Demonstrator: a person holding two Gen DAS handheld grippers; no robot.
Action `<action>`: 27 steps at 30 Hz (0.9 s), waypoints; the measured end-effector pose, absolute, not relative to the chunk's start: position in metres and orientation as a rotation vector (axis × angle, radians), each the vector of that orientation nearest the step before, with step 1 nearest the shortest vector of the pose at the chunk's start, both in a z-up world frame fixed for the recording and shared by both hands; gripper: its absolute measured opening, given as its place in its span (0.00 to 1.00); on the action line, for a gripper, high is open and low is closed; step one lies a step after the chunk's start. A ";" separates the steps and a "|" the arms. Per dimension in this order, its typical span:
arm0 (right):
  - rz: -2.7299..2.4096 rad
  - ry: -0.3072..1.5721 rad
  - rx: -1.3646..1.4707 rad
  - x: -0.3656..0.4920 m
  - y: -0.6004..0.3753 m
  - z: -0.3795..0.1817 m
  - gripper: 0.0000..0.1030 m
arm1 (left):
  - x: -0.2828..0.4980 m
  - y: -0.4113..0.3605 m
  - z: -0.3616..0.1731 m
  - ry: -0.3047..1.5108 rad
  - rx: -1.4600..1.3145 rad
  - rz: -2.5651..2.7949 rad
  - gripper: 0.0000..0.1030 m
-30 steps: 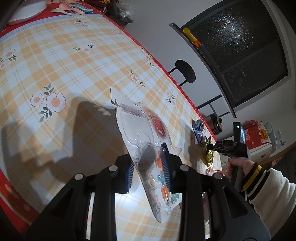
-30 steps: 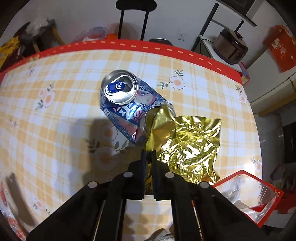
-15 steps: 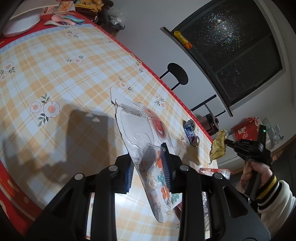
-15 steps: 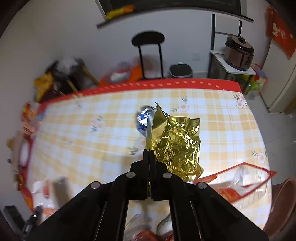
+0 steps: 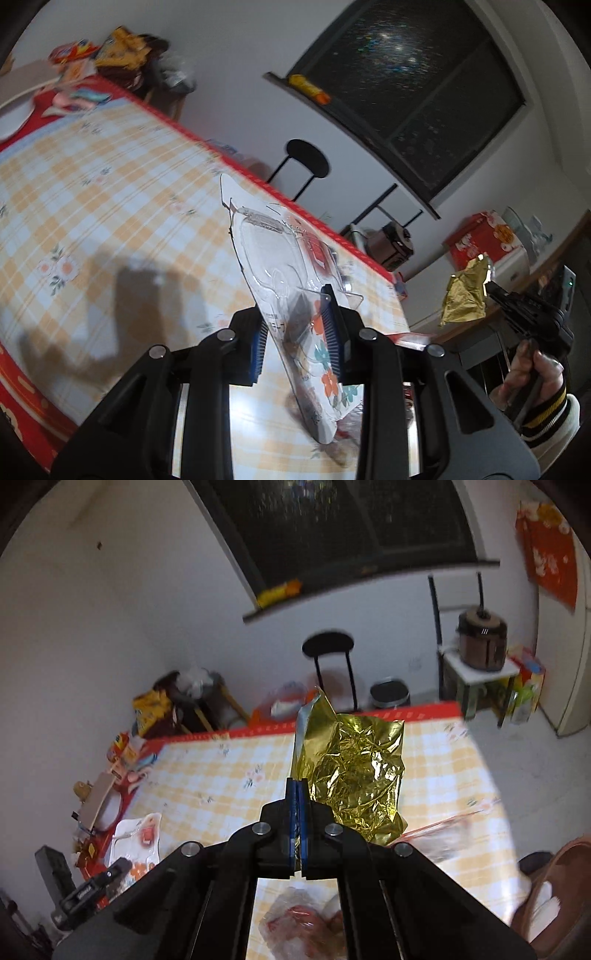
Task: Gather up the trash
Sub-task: 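Carry the gold foil to the brown bin and open the right tool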
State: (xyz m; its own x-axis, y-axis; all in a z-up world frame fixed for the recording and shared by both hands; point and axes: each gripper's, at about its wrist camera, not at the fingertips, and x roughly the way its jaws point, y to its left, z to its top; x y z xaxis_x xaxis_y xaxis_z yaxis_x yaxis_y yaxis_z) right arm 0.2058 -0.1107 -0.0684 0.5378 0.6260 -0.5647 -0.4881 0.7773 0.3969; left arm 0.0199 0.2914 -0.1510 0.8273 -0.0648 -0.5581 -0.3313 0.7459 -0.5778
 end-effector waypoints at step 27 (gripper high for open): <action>0.168 0.944 0.460 0.169 -0.483 -0.237 0.03 | 0.086 0.051 -0.092 0.668 -0.531 -0.141 0.29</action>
